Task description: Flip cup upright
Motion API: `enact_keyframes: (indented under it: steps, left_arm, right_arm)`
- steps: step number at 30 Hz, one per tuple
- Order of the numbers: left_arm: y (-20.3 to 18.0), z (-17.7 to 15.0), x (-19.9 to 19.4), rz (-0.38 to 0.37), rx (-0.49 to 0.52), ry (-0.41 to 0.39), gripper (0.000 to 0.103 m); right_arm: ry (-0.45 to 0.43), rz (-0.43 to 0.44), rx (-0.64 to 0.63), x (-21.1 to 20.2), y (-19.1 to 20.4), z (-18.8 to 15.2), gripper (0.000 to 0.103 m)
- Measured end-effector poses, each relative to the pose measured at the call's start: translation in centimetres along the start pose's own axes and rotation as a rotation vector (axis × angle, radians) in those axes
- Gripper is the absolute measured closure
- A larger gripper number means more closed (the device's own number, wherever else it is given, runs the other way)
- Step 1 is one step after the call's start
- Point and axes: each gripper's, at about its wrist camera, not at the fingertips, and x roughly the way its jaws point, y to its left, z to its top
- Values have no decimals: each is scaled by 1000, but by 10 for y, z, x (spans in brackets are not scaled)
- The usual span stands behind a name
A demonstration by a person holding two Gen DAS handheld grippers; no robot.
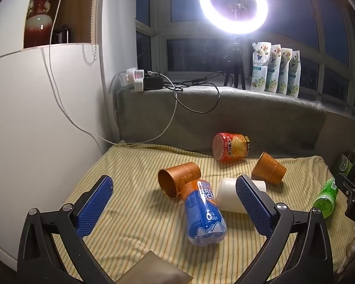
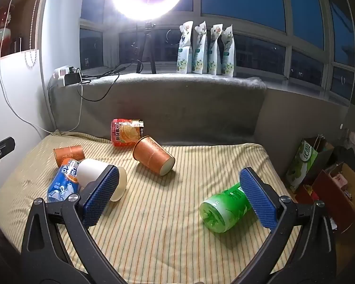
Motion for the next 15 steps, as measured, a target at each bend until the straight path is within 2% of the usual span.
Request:
enact_keyframes:
  steps: [10,15]
  left_arm:
    - [11,1,1,-5,-8,14,0]
    - [0,0,3,9,4,5,0]
  right_arm:
    - [3,0,8,1,0,0,0]
    - [3,1,7,1,2,1,0]
